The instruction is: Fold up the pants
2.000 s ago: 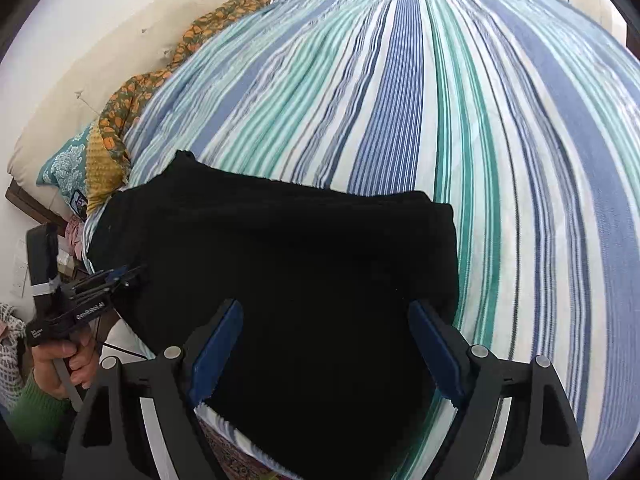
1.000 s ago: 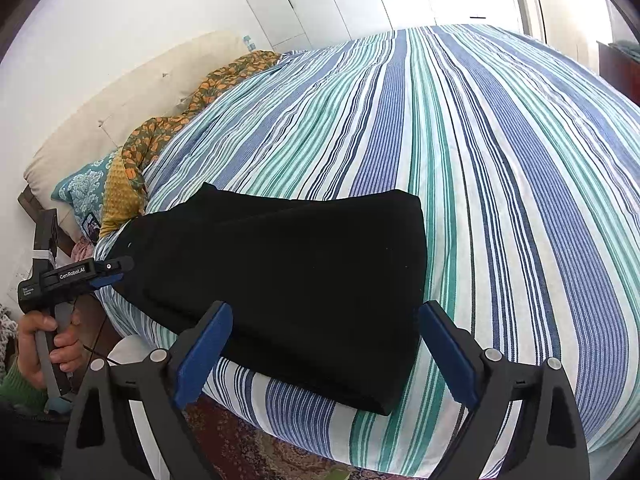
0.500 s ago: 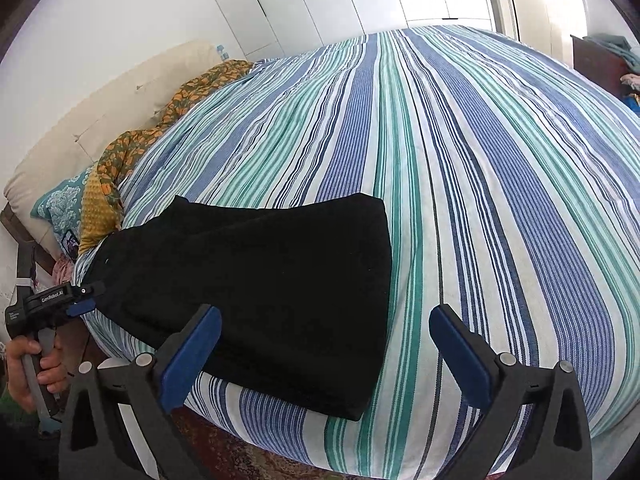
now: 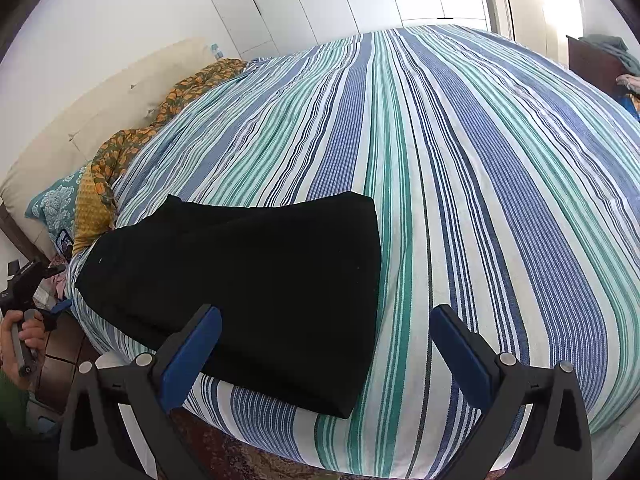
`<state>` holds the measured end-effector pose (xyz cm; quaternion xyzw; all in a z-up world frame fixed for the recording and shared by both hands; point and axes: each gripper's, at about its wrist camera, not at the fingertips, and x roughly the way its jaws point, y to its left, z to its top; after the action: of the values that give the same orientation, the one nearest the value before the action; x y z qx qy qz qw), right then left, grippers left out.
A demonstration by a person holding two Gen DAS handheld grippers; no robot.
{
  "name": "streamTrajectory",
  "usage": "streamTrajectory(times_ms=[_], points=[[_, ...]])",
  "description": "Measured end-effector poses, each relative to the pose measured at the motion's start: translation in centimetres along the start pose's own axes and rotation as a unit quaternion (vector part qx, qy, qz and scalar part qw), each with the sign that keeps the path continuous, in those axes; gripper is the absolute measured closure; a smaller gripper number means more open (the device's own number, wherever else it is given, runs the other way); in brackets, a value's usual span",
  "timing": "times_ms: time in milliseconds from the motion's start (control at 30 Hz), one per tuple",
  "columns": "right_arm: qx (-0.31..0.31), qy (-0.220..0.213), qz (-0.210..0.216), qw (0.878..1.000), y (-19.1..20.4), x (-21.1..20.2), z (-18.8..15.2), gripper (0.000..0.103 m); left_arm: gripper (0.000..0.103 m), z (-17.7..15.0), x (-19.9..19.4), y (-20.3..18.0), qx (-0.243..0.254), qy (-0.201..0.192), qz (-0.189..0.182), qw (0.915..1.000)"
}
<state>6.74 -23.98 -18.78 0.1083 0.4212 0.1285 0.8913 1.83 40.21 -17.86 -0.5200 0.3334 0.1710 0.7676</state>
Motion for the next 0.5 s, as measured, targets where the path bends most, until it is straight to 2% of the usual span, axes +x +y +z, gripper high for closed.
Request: streamTrajectory(times_ms=[67,167,233,300,333,367,433,500], points=[[-0.003,0.004,-0.001,1.0,0.1,0.2,0.0,0.0,0.024,1.0,0.3,1.3,-0.007,0.001,0.007,1.0],[-0.012,0.013,0.001,1.0,0.6,0.6,-0.2,0.0,0.034,1.5,1.7,2.2,-0.006,0.01,0.013,0.9998],[-0.022,0.02,0.001,1.0,1.0,0.9,-0.4,0.0,0.046,1.6,3.0,2.2,0.001,0.018,0.005,0.9998],[-0.034,0.022,0.001,0.999,1.5,0.9,-0.6,0.0,0.056,1.9,4.2,1.6,0.011,0.016,0.016,0.9997],[-0.039,0.023,0.001,0.999,1.7,0.9,-0.7,0.0,0.067,1.9,4.5,1.1,0.021,0.008,0.03,0.9993],[-0.043,0.023,0.001,0.999,1.9,0.8,-0.7,0.0,0.069,2.0,4.5,0.7,0.034,-0.001,0.043,0.9985],[-0.045,0.028,0.0,0.999,2.1,0.9,-1.0,0.0,0.069,1.1,3.8,-1.0,0.073,-0.035,0.094,0.9922],[-0.045,0.035,-0.001,0.998,2.1,1.1,-1.3,0.0,0.069,0.5,3.1,-1.9,0.101,-0.061,0.13,0.9845]])
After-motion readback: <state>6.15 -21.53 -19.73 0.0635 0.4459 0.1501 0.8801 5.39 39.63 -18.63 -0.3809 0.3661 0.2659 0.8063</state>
